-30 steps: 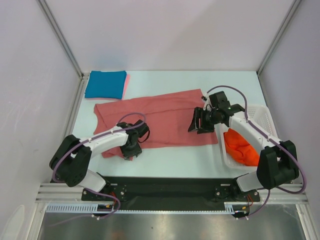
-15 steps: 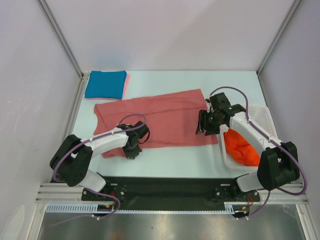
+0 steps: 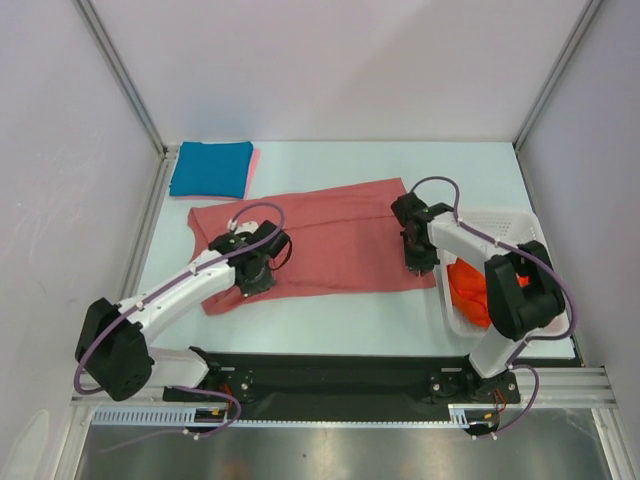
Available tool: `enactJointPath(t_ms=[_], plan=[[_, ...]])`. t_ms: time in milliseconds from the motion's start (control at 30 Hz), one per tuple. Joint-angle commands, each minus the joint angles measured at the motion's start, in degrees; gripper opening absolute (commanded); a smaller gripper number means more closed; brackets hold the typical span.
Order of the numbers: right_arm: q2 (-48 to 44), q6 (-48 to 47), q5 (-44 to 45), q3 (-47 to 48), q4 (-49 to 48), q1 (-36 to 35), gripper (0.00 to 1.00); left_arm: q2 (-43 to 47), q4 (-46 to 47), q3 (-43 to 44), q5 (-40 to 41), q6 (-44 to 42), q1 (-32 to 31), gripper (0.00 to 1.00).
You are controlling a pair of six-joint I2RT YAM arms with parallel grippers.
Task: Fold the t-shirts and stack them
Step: Fold the tshirt
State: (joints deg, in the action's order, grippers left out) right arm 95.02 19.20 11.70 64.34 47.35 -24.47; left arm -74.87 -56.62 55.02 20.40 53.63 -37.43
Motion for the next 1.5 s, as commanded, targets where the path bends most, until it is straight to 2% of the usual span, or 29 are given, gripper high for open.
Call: enactJointPath(t_ms=[0, 100, 267, 400, 600, 967, 1067, 1200, 1300, 1467], plan=[[3.8, 1.9, 9.5, 4.3, 2.0, -2.2, 0.15, 2.2, -1.1, 1.6, 2.5, -6.9, 0.8, 0.00], [6.5, 3.1, 13.2, 5.2, 3.3, -3.4, 0.14, 3.6, 0.4, 0.8, 2.5, -9.1, 2.2, 0.00], [8.4, 3.8, 16.5, 3.3, 2.7, -3.5, 0.21, 5.9, 1.9, -0.4, 1.5, -14.1, 7.3, 0.00], [8.9, 4.4, 18.5, 3.3, 2.6, -5.0, 0.21, 7.2, 3.9, -1.7, -1.3, -17.9, 11.9, 0.00], [11.0, 6.7, 19.8, 2.0, 3.5, -5.9, 0.21, 7.1, 5.1, -1.9, -2.4, -20.3, 13.1, 0.00], [7.9, 6.3, 18.3, -2.2, 1.1, -4.5, 0.29, 6.8, 5.8, -0.8, -4.1, -22.0, 14.4, 0.00], [7.4, 5.9, 16.9, -2.9, 0.5, -3.4, 0.36, 6.7, 5.7, -0.7, -4.3, -21.9, 14.6, 0.00], [6.2, 4.4, 16.1, -4.1, -0.2, -1.6, 0.39, 6.8, 5.9, -1.0, -4.8, -21.7, 14.9, 0.00], [6.0, 3.5, 12.6, -5.2, -1.6, -0.5, 0.43, 6.8, 5.9, -1.2, -4.9, -21.4, 15.2, 0.00], [6.7, 2.7, 6.8, -6.5, -4.0, 0.4, 0.41, 6.8, 5.3, -0.8, -4.9, -20.8, 15.4, 0.01]])
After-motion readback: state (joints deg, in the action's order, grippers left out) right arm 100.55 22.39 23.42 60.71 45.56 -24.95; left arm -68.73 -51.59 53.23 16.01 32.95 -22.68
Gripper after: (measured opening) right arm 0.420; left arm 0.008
